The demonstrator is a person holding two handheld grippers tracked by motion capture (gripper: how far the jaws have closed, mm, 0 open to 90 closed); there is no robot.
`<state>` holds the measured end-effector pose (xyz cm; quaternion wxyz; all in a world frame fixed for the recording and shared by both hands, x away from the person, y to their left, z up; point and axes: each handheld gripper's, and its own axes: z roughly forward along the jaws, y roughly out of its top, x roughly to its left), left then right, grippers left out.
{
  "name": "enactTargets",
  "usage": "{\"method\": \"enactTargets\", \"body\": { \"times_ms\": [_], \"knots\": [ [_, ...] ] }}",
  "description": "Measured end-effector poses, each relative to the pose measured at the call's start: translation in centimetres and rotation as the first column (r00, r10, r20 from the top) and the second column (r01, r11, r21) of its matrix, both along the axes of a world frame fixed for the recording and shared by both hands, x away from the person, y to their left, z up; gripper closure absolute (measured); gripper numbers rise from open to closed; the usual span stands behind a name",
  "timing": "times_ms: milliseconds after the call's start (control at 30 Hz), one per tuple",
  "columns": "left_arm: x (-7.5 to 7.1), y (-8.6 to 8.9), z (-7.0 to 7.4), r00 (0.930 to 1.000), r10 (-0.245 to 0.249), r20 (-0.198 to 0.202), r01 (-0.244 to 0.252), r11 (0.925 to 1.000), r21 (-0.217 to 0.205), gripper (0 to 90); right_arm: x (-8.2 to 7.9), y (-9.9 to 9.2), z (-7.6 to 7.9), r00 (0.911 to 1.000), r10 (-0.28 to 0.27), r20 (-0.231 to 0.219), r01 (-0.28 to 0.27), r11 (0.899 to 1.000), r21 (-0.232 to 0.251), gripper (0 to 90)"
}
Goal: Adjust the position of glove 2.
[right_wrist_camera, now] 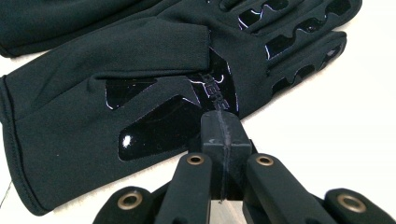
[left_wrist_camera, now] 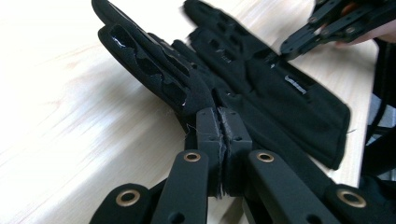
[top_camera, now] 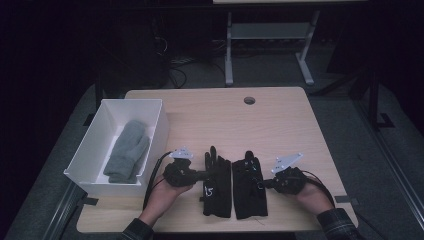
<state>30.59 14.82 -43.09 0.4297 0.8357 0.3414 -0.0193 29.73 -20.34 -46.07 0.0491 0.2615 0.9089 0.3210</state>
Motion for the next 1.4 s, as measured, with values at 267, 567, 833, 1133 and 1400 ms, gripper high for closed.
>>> {"method": "enactTargets", "body": {
  "times_ms": [267, 567, 833, 1133, 1400],
  "knots": [
    [0.0, -0.2, 0.9, 0.9992, -0.038, -0.014, 0.037, 0.9967, -0.073, 88.2, -0.2, 0.6, 0.0, 0.9998, 0.018, 0.0, -0.018, 1.0, 0.005, 90.0],
    [0.4, -1.0, 1.6, 0.9982, -0.06, -0.003, 0.059, 0.9943, -0.088, 88.2, -0.3, 1.4, 0.0, 0.9992, 0.04, -0.007, -0.04, 0.999, 0.022, 90.0],
    [1.0, -1.8, 1.8, 0.9973, -0.073, 0.005, 0.074, 0.9943, -0.077, 88.2, -0.2, 2.8, 0.0, 0.997, 0.077, -0.006, -0.077, 0.996, 0.041, 90.0],
    [0.9, -2.2, 1.6, 0.9957, -0.092, 0.003, 0.092, 0.9943, -0.053, 88.2, -0.1, 5.0, -0.2, 0.9943, 0.106, -0.008, -0.106, 0.993, 0.045, 90.0],
    [0.9, -2.2, 1.4, 0.9941, -0.108, -0.008, 0.107, 0.9937, -0.032, 88.2, -0.3, 6.7, 0.0, 0.991, 0.134, 0.002, -0.134, 0.989, 0.062, 90.0]
  ]
}}
